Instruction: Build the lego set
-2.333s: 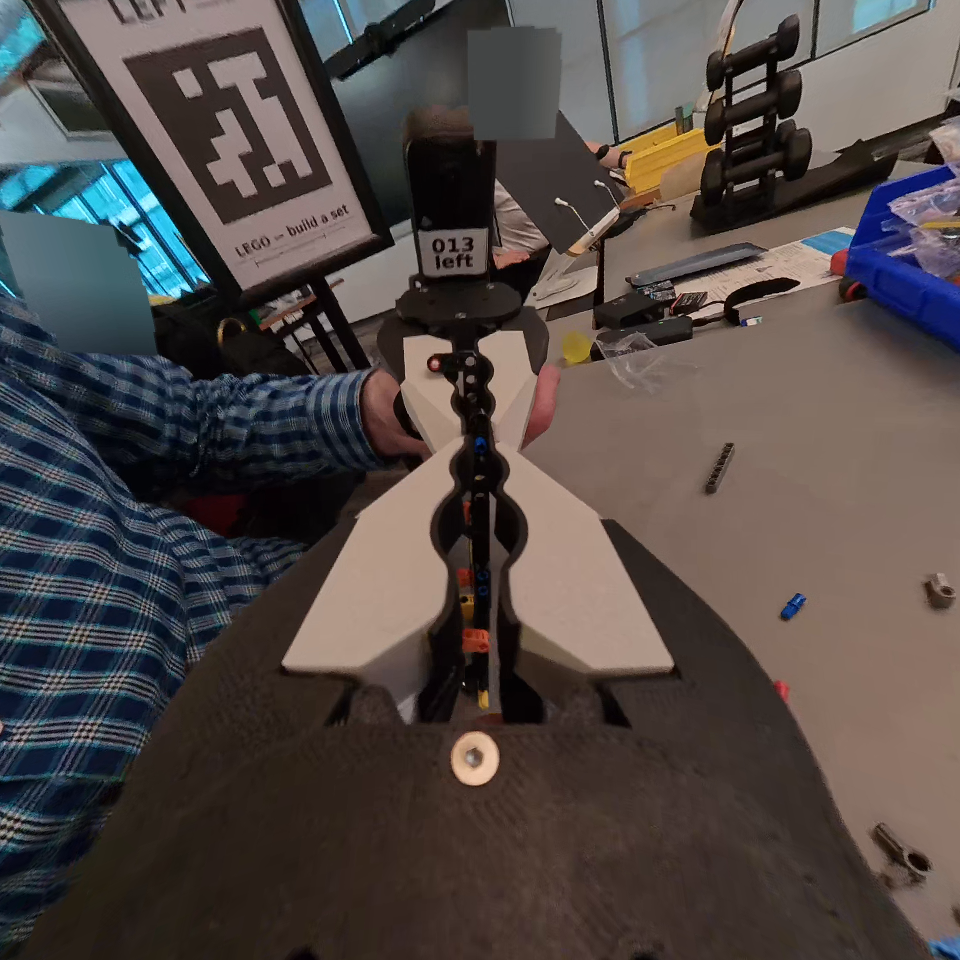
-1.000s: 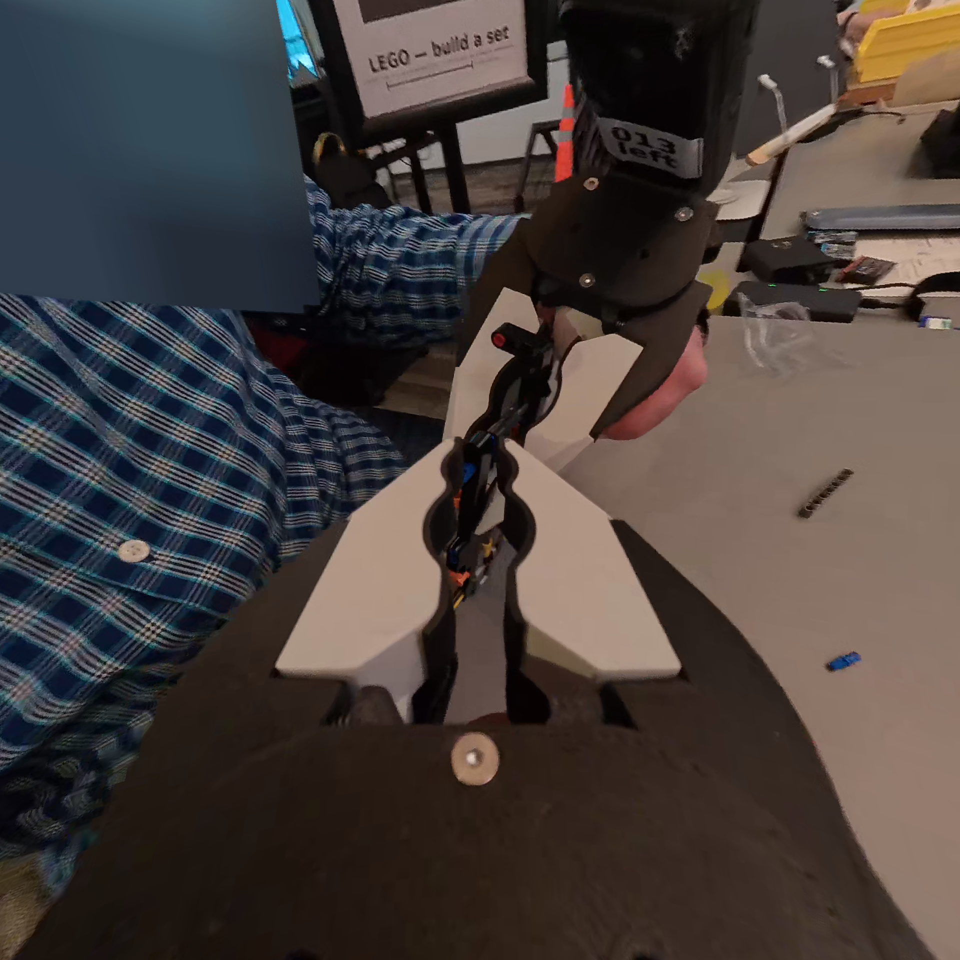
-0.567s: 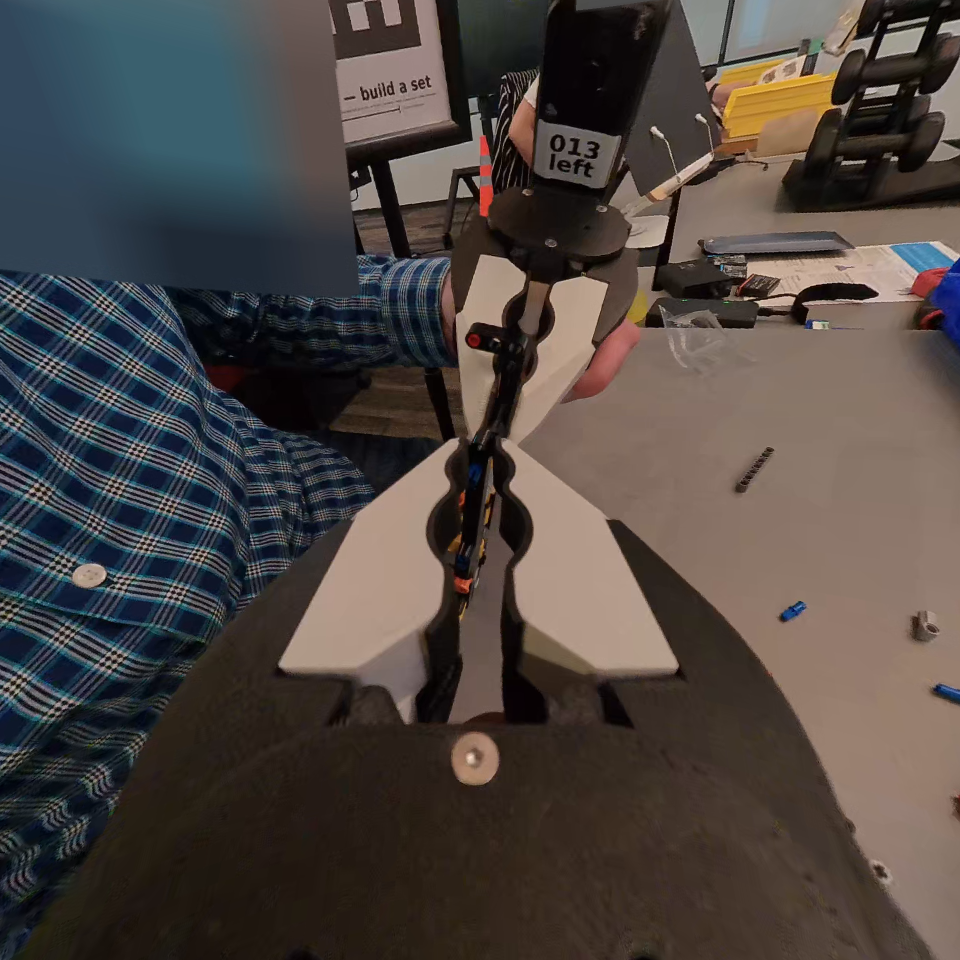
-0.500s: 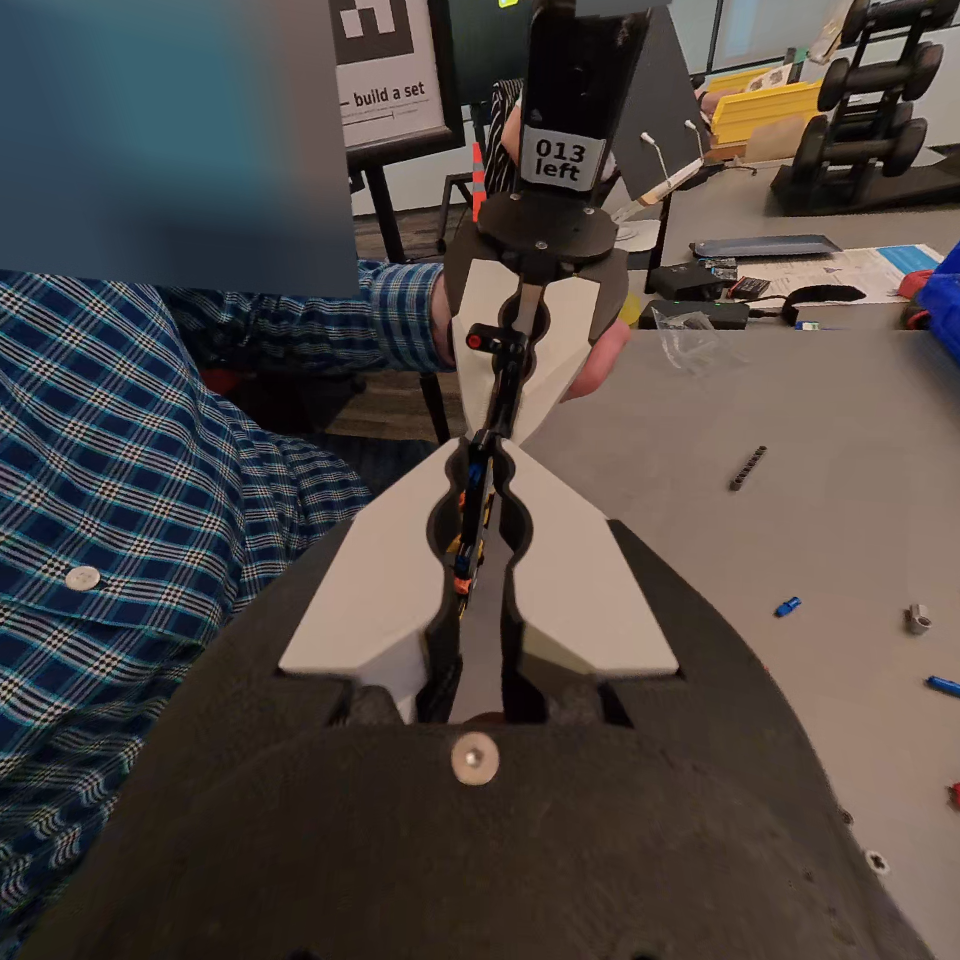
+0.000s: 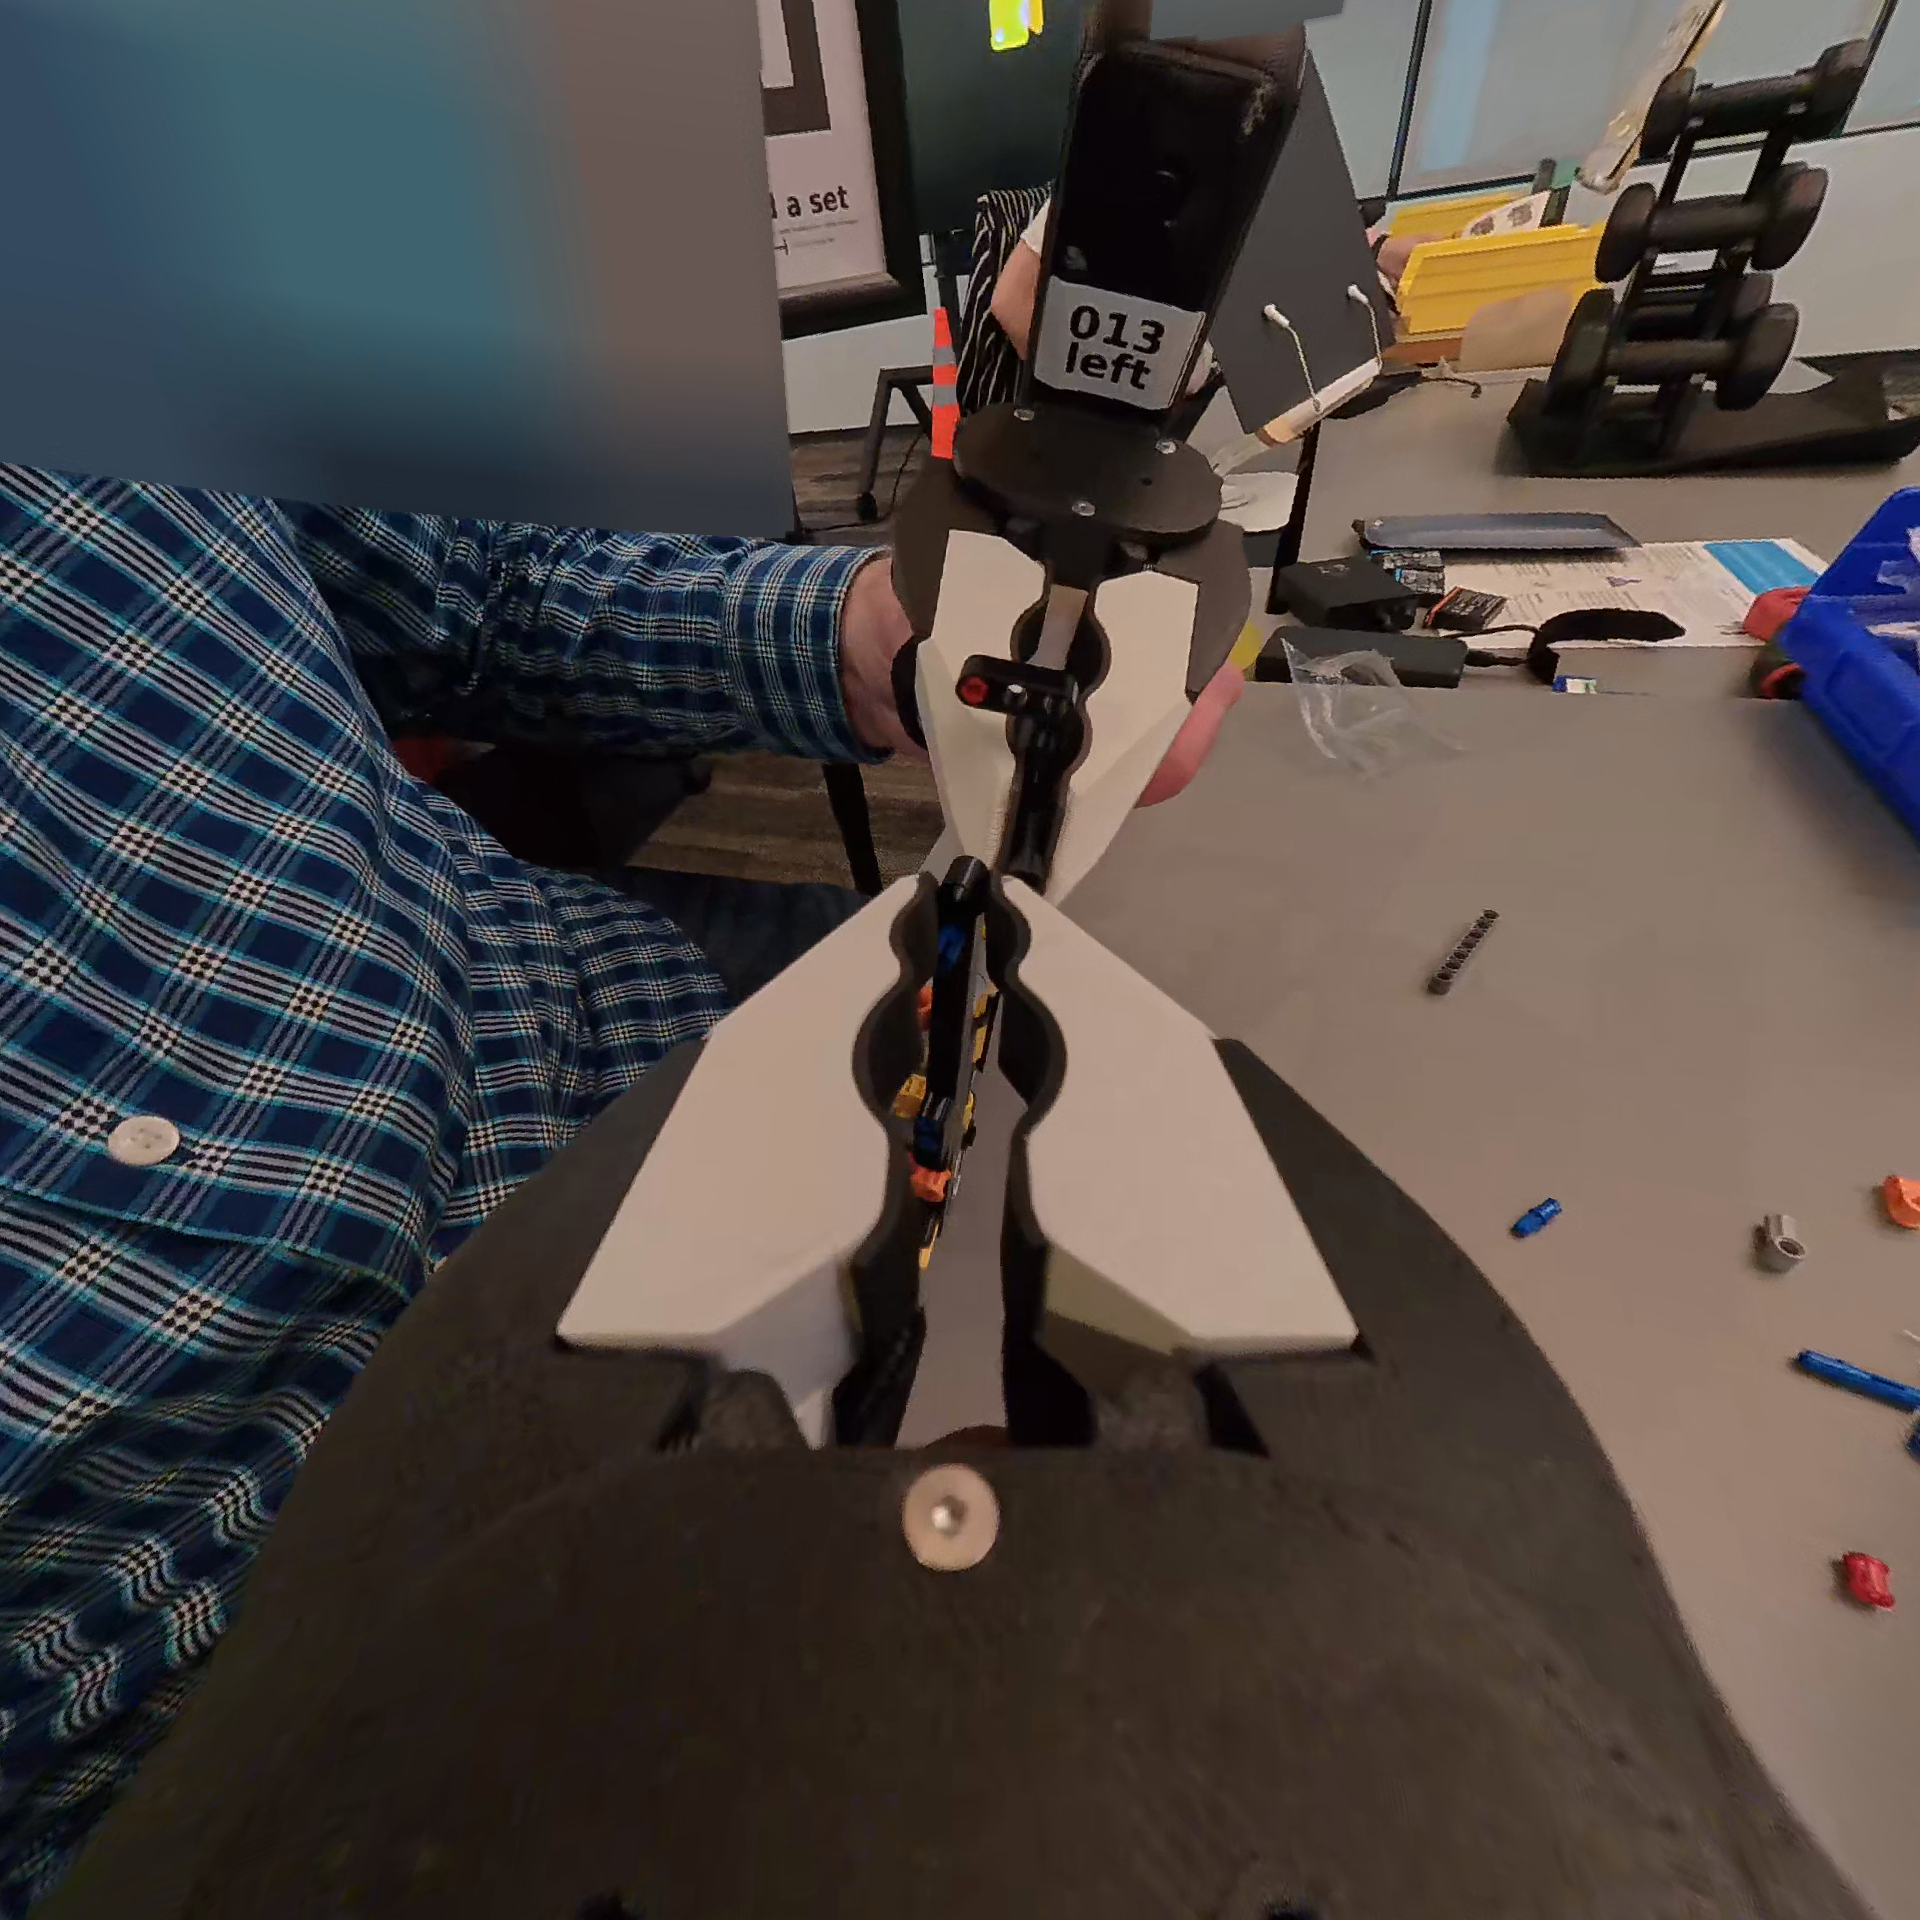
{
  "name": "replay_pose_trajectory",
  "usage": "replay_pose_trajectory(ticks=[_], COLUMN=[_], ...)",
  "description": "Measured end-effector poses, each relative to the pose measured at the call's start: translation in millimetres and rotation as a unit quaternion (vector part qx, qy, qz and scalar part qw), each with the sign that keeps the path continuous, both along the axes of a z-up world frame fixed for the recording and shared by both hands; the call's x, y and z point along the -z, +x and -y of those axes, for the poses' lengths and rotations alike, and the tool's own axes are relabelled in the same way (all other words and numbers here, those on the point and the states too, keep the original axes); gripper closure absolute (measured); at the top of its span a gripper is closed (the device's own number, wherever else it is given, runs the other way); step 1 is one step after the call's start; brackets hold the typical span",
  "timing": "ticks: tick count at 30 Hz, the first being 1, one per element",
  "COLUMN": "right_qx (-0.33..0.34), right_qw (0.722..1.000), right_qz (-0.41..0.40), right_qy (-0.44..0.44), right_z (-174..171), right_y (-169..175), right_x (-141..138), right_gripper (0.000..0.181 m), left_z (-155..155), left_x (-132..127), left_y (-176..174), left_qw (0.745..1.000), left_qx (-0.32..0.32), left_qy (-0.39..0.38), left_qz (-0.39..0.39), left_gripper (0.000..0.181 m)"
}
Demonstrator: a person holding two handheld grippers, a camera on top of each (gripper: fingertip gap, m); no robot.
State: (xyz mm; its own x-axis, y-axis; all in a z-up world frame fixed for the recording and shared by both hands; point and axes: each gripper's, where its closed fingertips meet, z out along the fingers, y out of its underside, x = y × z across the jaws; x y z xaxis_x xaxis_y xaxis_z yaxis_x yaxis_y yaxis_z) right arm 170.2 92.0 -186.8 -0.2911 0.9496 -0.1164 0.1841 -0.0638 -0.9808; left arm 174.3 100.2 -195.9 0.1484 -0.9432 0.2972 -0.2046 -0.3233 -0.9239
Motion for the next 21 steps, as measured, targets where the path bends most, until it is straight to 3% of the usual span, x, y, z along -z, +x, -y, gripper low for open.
replay_pose_trajectory(ticks=[21], right_qx=[-0.008], right_qw=[1.000], right_qz=[-0.014], right_qy=[0.002], right_z=[1.7], right_y=[5.5], right_x=[0.5], right_gripper=[0.175], left_z=[-0.3], left_x=[-7.2], left_y=[4.3], left_qw=[0.998], left_qx=[-0.027], left_qy=[0.018], left_qz=[0.057], left_gripper=[0.177])
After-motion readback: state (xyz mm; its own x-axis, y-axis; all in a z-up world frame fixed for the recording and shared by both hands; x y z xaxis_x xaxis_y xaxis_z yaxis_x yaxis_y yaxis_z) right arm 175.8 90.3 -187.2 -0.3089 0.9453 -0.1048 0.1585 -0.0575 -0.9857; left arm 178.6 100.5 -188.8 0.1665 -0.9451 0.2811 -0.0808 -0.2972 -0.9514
